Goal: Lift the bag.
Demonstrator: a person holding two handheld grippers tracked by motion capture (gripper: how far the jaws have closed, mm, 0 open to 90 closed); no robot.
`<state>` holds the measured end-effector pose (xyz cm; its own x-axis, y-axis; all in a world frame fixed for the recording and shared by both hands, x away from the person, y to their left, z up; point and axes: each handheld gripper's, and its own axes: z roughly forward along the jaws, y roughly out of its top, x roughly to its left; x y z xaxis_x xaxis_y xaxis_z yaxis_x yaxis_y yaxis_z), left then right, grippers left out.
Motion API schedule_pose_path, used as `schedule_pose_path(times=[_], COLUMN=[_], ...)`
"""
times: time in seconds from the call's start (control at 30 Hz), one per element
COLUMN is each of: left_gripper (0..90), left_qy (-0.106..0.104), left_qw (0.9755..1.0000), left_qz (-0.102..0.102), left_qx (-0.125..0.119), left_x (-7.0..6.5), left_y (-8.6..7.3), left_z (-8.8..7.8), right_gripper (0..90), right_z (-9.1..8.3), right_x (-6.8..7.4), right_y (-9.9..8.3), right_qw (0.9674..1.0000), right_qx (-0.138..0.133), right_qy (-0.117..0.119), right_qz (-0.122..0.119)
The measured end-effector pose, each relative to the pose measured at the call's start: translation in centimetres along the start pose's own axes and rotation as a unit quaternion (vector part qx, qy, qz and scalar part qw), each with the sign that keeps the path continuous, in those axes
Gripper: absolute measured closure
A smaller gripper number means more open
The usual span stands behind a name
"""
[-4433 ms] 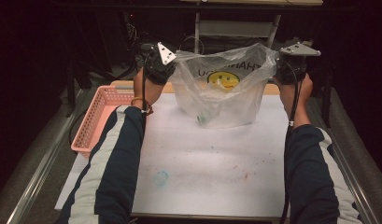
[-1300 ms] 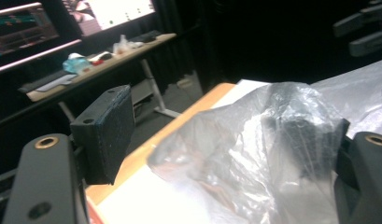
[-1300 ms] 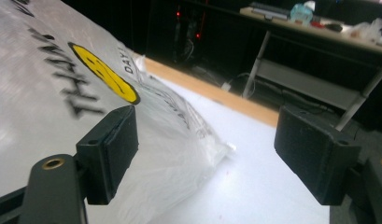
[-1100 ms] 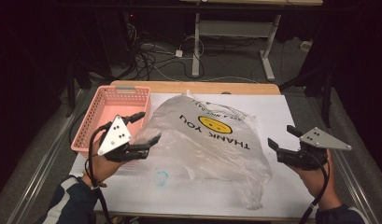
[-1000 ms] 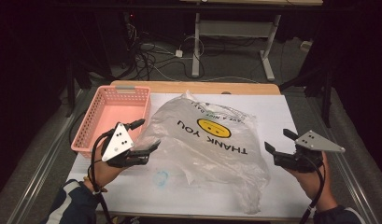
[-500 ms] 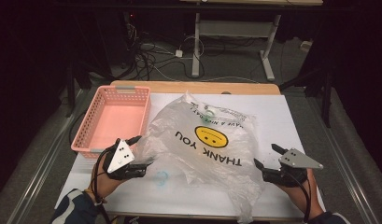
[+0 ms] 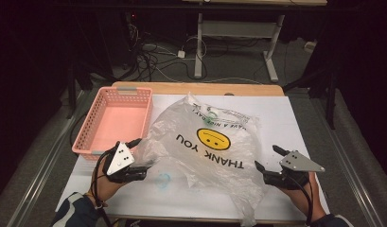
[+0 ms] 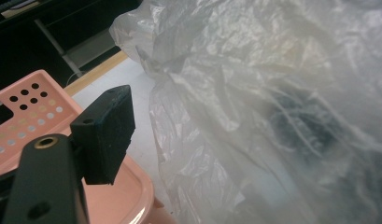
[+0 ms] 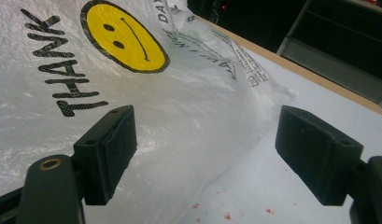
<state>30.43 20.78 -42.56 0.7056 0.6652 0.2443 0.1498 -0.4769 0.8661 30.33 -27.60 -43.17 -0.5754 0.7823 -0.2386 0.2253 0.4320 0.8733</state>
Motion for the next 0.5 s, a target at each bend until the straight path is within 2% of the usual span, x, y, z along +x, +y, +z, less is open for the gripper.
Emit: schedule_pose_path(times=[0.5], left_gripper=[23.2], left_qy=[-0.003], left_qw=[1.0000], left_qz=[-0.001], left_qx=[0.001], left_x=[-0.07], left_y=[0.10], left_z=[0.18], right_gripper=[20.6], right_z=[-0.02], right_x=[-0.04], right_y=[0.12], right_qw=[1.0000], right_qx=[-0.002], right_qy=[0.004], right_qz=[0.001])
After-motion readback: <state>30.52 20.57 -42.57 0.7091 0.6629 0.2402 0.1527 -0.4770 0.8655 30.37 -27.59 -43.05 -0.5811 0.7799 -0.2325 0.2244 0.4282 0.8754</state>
